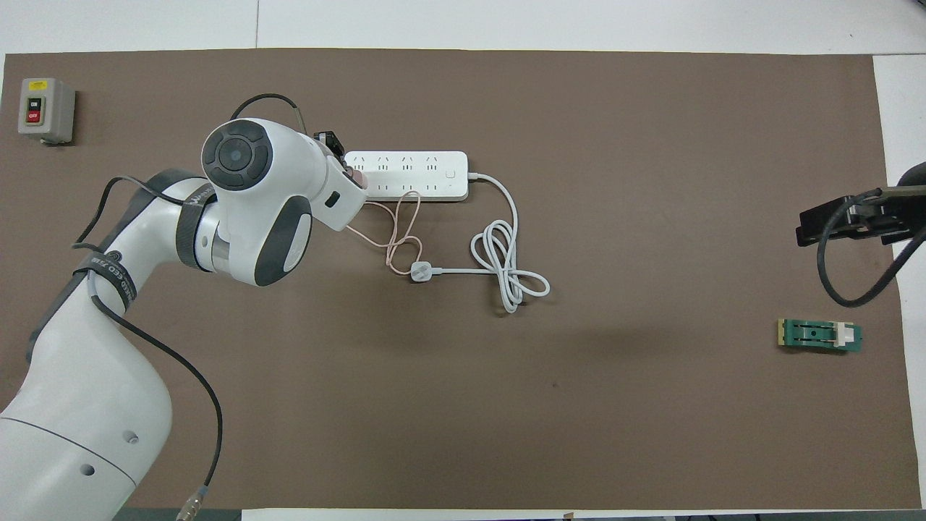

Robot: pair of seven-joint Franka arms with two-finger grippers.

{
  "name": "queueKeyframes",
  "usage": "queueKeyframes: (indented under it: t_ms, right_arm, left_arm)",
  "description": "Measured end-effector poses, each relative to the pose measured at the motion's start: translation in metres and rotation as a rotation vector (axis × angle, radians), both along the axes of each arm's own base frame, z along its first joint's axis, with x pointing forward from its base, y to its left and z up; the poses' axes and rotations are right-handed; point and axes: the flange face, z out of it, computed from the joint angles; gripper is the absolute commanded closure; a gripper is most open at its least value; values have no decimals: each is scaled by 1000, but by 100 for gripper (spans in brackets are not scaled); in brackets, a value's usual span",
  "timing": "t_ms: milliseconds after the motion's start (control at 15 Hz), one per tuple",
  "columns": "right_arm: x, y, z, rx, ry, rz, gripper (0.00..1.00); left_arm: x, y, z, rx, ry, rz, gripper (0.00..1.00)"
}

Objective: Plug charger into power strip
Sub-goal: 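Push the charger prongs into the nearest power strip socket with the left gripper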

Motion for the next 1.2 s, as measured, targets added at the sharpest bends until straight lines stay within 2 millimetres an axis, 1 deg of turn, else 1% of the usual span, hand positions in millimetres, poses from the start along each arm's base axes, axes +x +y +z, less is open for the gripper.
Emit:
queueKeyframes:
  t_ms: [266,399,665,997,1197]
  right_arm:
    - [0,0,0,0,0,0,0]
    - [0,0,0,0,0,0,0]
    - [0,0,0,0,0,0,0]
    - [0,0,0,0,0,0,0]
    - [0,0,0,0,0,0,0]
  left_arm:
    - [-3,-2,-2,5,12,-5,100]
    - [-2,-2,-6,7,16,-5,100]
    - [-1,-3,-6,11,25,-6,100]
    - [16,-9,-7,47,109,-21,100]
    - [21,-11,-7,58,132,-36,100]
